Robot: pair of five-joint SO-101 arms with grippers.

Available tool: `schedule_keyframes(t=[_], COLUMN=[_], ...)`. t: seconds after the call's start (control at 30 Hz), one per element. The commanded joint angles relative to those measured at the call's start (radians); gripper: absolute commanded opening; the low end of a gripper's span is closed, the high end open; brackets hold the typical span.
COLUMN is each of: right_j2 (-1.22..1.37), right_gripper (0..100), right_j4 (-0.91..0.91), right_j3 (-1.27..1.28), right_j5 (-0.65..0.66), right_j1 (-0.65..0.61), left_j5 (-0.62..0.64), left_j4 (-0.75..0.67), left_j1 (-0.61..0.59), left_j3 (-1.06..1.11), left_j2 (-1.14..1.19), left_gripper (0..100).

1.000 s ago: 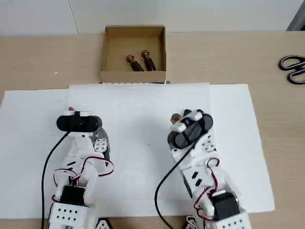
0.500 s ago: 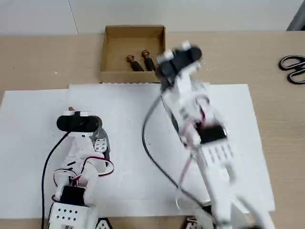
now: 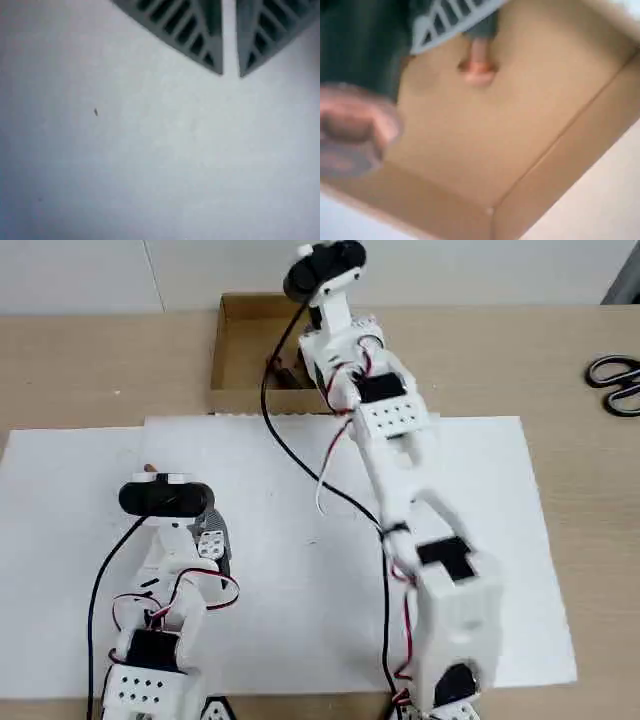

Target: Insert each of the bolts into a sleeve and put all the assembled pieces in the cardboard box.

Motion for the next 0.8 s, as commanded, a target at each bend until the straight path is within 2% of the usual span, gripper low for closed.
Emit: schedule_keyframes(t=[0.0, 0.13, 0.33, 0.57, 0.77], right_j2=[0.114, 0.216, 0.236, 0.229, 0.229], right_gripper=[0.4, 2.5, 21.4, 19.1, 14.9], right_j4=[-0.015, 0.025, 0.200, 0.272, 0.509], right_j3=[-0.241, -0.342, -0.434, -0.497, -0.628], right_j5=[0.064, 0.170, 0.250, 0.295, 0.296], right_j1=[-0.027, -0.047, -0.042, -0.018, 0.019], left_j5=[0.000, 0.000, 0.000, 0.000, 0.000], left_j4=[-0.020, -0.020, -0.020, -0.020, -0.020], left_j1=[-0.005, -0.005, -0.005, -0.005, -0.005], left_j3=[-0.005, -0.005, -0.005, -0.005, -0.005], left_j2=[-0.012, -0.012, -0.012, -0.012, -0.012], left_gripper=[1, 1, 1, 1, 1])
